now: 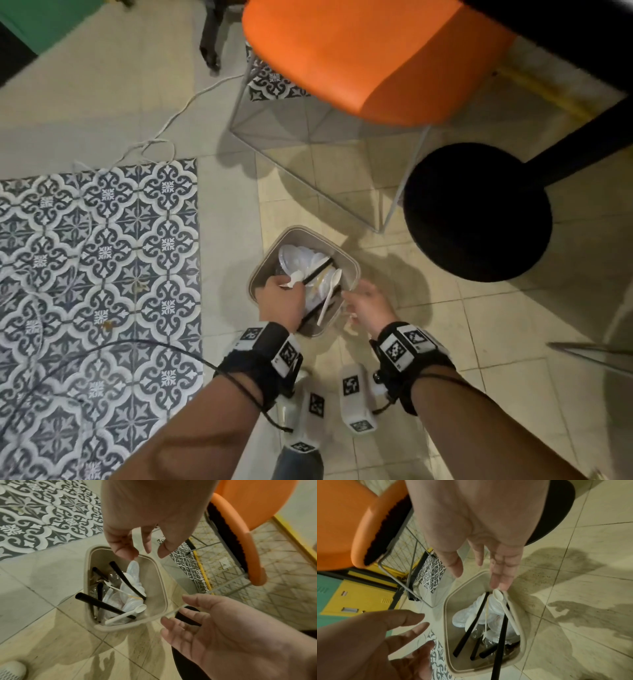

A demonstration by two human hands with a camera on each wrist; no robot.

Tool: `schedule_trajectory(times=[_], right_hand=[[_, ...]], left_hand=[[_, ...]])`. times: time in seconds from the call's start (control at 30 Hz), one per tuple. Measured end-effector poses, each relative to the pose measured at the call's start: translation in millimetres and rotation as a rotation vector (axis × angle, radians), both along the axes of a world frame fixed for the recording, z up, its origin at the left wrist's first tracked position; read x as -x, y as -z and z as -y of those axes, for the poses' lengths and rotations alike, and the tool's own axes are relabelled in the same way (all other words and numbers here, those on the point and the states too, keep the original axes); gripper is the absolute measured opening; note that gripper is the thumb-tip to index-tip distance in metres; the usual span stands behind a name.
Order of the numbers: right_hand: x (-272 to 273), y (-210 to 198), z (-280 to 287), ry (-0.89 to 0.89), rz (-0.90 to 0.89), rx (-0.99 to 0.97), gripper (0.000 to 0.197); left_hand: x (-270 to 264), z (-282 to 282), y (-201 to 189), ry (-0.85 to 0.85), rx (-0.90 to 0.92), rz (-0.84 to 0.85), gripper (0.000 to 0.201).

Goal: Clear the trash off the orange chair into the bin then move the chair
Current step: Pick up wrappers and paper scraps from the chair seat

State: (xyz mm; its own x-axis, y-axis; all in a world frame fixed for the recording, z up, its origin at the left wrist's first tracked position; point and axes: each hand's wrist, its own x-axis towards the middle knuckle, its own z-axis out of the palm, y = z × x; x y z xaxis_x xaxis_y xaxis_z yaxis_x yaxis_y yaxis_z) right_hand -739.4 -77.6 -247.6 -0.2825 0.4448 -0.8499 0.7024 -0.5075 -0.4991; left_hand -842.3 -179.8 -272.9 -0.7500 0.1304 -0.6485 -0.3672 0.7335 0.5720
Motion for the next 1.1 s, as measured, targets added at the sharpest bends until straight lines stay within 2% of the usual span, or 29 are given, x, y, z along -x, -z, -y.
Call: schedule_trajectory(times=[0.1, 0.23, 0.33, 0.4, 0.57, 0.7, 0.8, 0.87, 0.97, 1.1], right_hand=[[-39, -23, -11, 0.056, -0.012, 0.003, 0.038], [-122, -59, -33, 0.117, -0.046, -0.032, 0.015], [-205, -80, -53, 0.195, -0.037, -0.036, 0.021], [-259, -83, -63, 0.274, -0.039, -0.032, 0.024], [-425, -87, -82, 0.465, 0.014, -0.049, 0.014], [-542, -71, -79, 0.583, 0.109, -0.075, 0.012], [-612, -42, -60, 0.588, 0.210, -0.087, 0.014], [-642, -28, -48, 0.593, 0.256, -0.095, 0.015], [-675, -14, -43, 0.610, 0.344, -0.073, 0.028], [-706, 54, -53, 0.645, 0.377, -0.076, 0.030]], left_hand=[[-36, -14, -30, 0.052, -0.019, -0.055, 0.014], [-111, -44, -63, 0.272, -0.003, -0.079, 0.028], [-188, -73, -84, 0.492, 0.016, -0.119, 0.029], [-234, -89, -94, 0.570, 0.037, -0.126, 0.027], [-368, -131, -106, 0.889, 0.066, -0.128, 0.026], [-459, -154, -98, 1.210, 0.131, -0.139, 0.029], [-508, -162, -92, 1.410, 0.163, -0.136, 0.028], [-527, -167, -86, 1.496, 0.163, -0.109, 0.022], [-542, -181, -73, 1.600, 0.133, -0.122, 0.010], [-547, -206, -36, 1.701, 0.060, -0.167, 0.016]])
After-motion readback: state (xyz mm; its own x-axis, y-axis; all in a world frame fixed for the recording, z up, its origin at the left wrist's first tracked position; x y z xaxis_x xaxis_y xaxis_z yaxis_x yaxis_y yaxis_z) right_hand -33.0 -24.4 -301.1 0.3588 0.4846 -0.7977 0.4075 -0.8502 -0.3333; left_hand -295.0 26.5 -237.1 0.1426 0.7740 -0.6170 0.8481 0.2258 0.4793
